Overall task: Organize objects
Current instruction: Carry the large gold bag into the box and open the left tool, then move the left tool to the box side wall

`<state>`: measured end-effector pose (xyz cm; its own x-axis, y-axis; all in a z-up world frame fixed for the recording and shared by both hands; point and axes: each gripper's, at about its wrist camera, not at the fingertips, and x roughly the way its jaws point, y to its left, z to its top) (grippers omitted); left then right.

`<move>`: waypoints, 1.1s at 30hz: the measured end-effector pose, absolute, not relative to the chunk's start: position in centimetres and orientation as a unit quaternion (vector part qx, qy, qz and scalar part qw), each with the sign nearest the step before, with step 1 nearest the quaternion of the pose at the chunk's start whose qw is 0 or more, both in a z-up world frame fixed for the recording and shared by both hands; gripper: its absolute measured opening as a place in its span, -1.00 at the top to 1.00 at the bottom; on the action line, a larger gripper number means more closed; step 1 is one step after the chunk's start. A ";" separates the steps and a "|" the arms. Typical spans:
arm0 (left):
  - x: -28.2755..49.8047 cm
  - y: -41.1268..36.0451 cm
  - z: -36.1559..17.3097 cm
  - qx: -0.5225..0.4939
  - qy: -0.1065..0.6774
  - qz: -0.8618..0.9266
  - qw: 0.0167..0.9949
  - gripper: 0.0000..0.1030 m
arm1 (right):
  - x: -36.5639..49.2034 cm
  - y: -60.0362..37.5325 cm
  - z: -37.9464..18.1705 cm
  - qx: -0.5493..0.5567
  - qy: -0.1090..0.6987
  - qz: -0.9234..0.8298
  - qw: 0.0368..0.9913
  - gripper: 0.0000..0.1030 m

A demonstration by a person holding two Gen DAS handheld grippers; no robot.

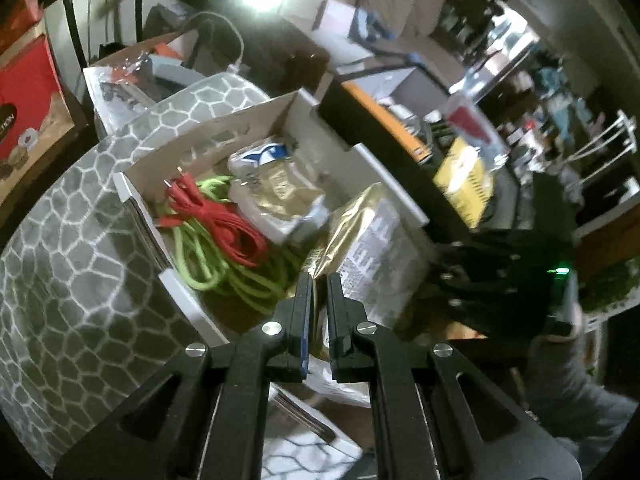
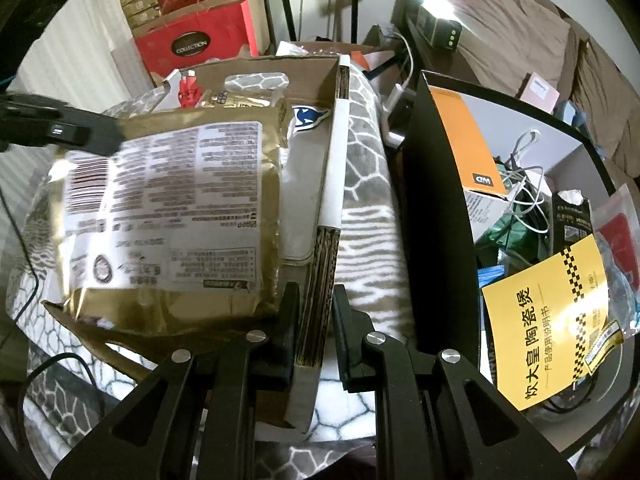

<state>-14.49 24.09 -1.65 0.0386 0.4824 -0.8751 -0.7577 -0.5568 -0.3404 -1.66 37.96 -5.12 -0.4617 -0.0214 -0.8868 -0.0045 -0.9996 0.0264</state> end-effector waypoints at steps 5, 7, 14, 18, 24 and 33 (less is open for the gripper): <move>-14.6 25.2 -3.5 -0.551 0.167 0.700 0.422 0.71 | -1.7 37.8 -5.2 0.523 -0.007 -0.852 0.008 0.67; -14.6 25.5 -3.6 -0.540 0.174 0.709 0.418 0.64 | -1.5 37.9 -5.1 0.523 -0.014 -0.852 0.008 0.67; -14.6 24.8 -2.6 -0.524 0.166 0.731 0.405 0.21 | -0.7 39.0 -3.7 0.505 -0.040 -0.862 0.007 0.45; -14.8 22.5 -1.0 -0.520 0.103 0.740 0.413 0.11 | -0.5 39.6 -3.1 0.498 -0.061 -0.865 0.013 0.41; -15.7 19.1 -0.1 -0.518 0.048 0.766 0.379 -0.03 | -0.9 39.9 -2.9 0.494 -0.081 -0.866 0.007 0.40; -15.0 17.0 -1.2 -0.526 -0.002 0.759 0.383 0.01 | -3.1 38.8 -0.5 0.459 -0.070 -0.886 0.000 0.34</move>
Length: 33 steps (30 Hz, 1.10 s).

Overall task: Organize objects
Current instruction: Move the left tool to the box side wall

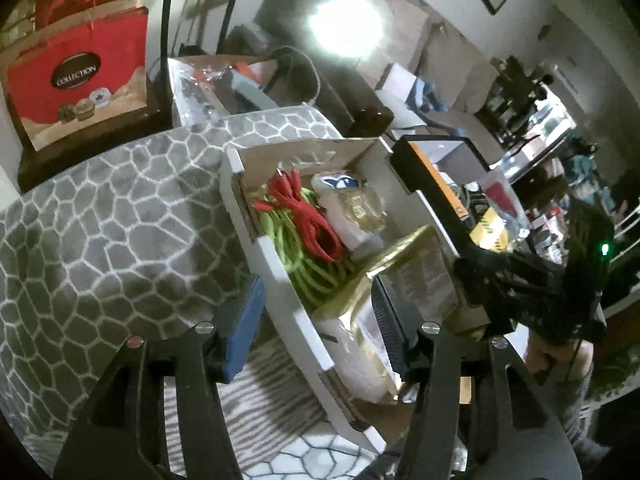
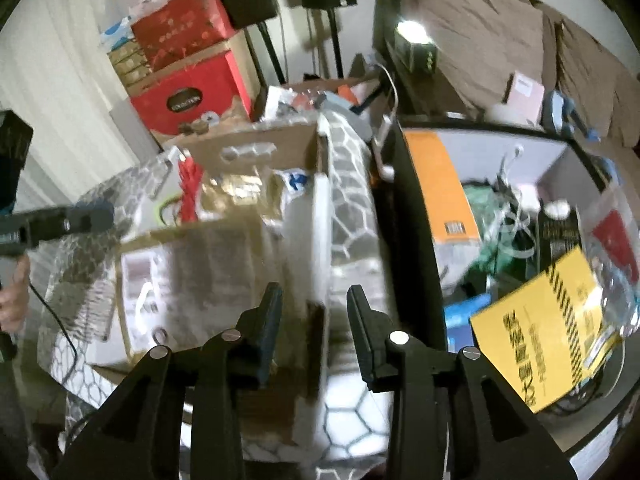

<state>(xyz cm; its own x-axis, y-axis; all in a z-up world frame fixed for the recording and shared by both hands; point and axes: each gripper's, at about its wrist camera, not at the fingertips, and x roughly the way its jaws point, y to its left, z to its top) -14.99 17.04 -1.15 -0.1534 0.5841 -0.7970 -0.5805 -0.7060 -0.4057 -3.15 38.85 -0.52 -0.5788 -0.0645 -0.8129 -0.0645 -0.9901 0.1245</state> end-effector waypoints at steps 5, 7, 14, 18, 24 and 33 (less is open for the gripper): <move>-13.6 17.9 -1.3 -0.525 0.008 0.753 0.396 0.01 | -5.2 36.8 0.0 -0.458 0.037 0.888 -0.013 0.34; -13.0 18.2 -1.5 -0.527 0.009 0.750 0.399 0.01 | -5.8 36.3 -0.6 -0.470 0.032 0.882 -0.013 0.41; -11.2 18.9 -1.6 -0.531 0.019 0.745 0.403 0.13 | -5.3 35.8 -1.9 -0.491 0.033 0.870 -0.025 0.63; -10.2 18.8 -1.0 -0.529 0.007 0.743 0.410 0.13 | -4.5 36.1 -2.0 -0.497 0.036 0.867 -0.027 0.61; -8.6 20.3 -1.9 -0.546 0.043 0.736 0.397 0.13 | -4.1 36.2 -2.5 -0.504 0.050 0.861 -0.044 0.57; -8.5 21.3 -3.9 -0.575 0.013 0.713 0.401 0.94 | -3.5 36.4 -2.2 -0.500 0.069 0.861 -0.061 0.81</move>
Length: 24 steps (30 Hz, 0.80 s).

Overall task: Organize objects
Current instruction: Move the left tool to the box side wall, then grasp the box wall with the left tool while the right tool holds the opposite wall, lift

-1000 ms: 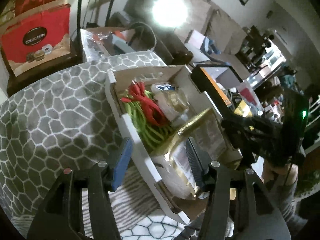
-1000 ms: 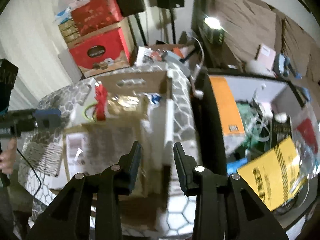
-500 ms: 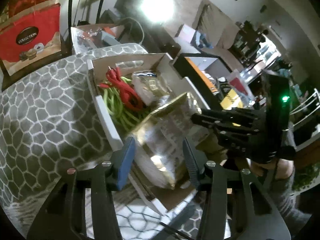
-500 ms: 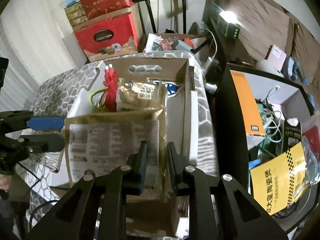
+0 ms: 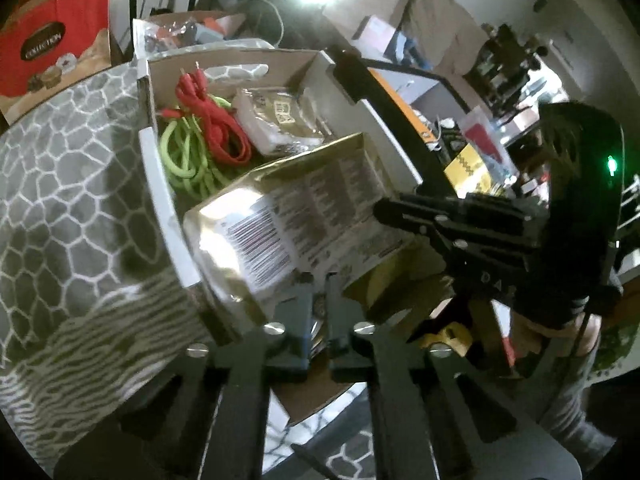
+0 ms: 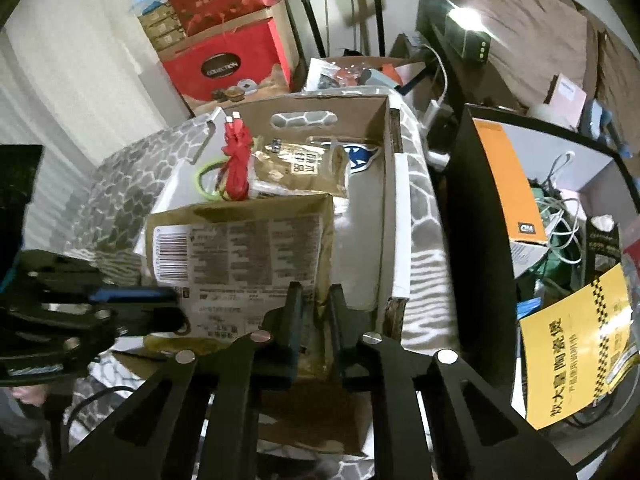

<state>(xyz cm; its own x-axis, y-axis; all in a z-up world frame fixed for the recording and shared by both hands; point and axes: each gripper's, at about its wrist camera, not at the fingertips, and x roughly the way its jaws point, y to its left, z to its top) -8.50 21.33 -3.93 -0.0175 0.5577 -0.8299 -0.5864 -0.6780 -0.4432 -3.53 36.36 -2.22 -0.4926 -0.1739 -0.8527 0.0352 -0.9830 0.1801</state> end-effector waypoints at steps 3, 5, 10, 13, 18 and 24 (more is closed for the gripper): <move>-8.7 21.5 -3.8 -0.577 0.009 0.710 0.404 0.94 | -2.9 36.3 -1.8 0.501 -0.075 -0.859 0.068 0.83; -8.7 21.6 -3.4 -0.575 0.015 0.710 0.405 0.94 | -2.1 35.9 -1.6 0.504 -0.063 -0.859 0.070 0.84; -9.2 20.6 -1.8 -0.563 0.003 0.718 0.409 0.53 | -0.3 35.2 -2.1 0.511 -0.039 -0.857 0.063 0.84; -10.5 19.6 -0.7 -0.547 -0.004 0.744 0.384 0.24 | -0.3 35.9 -2.1 0.508 -0.054 -0.858 0.050 0.80; -13.7 18.3 -0.6 -0.536 0.003 0.780 0.322 -0.08 | 0.6 37.0 -0.3 0.479 -0.086 -0.872 0.041 0.70; -17.2 18.2 -2.7 -0.556 0.000 0.785 0.272 -0.10 | 3.4 37.1 1.4 0.468 -0.141 -0.870 0.061 0.55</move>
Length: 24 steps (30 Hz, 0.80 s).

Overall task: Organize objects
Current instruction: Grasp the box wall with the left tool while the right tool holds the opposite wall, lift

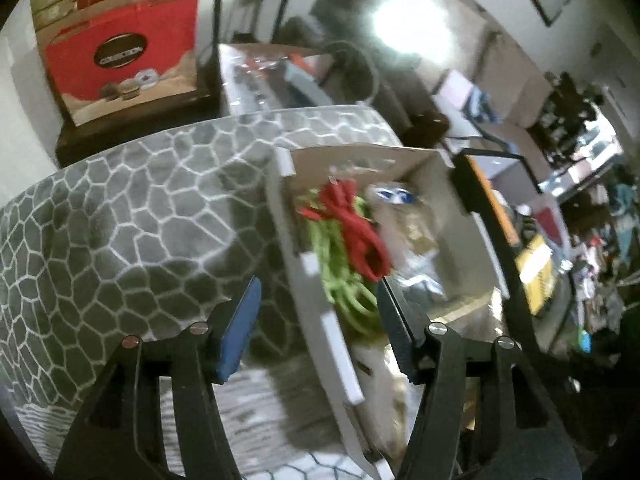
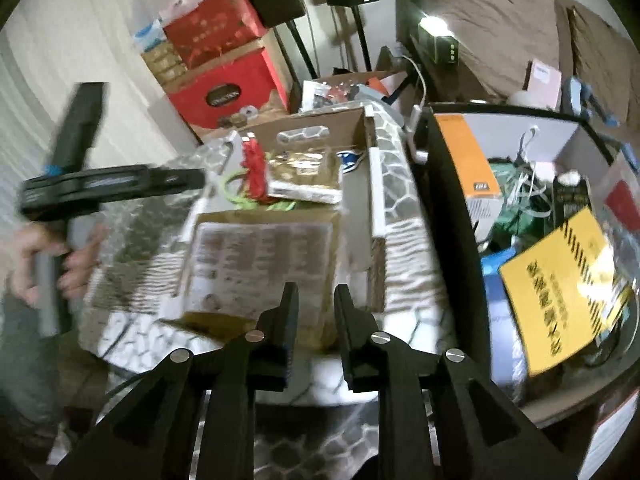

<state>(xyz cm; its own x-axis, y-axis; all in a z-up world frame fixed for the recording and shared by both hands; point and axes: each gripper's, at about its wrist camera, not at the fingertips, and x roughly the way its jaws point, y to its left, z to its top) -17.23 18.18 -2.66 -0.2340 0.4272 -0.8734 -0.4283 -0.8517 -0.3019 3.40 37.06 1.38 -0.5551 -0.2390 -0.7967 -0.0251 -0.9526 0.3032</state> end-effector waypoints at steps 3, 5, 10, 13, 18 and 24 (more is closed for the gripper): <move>-18.2 18.6 -3.7 -0.565 0.002 0.783 0.262 -0.10 | 4.6 36.4 1.0 0.473 -0.180 -0.858 0.091 0.47; -18.6 19.1 -4.3 -0.567 0.008 0.784 0.254 -0.10 | 5.0 35.6 0.2 0.484 -0.199 -0.845 0.109 0.47; -19.2 19.9 -5.0 -0.569 0.013 0.785 0.243 -0.10 | 4.6 34.3 -1.8 0.498 -0.223 -0.831 0.108 0.47; -19.6 19.9 -5.5 -0.573 0.011 0.786 0.230 -0.03 | 3.9 34.1 -2.4 0.495 -0.254 -0.824 0.103 0.47; -20.2 19.6 -6.6 -0.585 -0.003 0.784 0.209 0.29 | 3.7 34.6 -3.1 0.488 -0.304 -0.813 0.096 0.43; -19.4 20.6 -6.6 -0.579 0.006 0.790 0.203 0.64 | 4.6 35.1 -4.4 0.473 -0.359 -0.801 0.076 0.33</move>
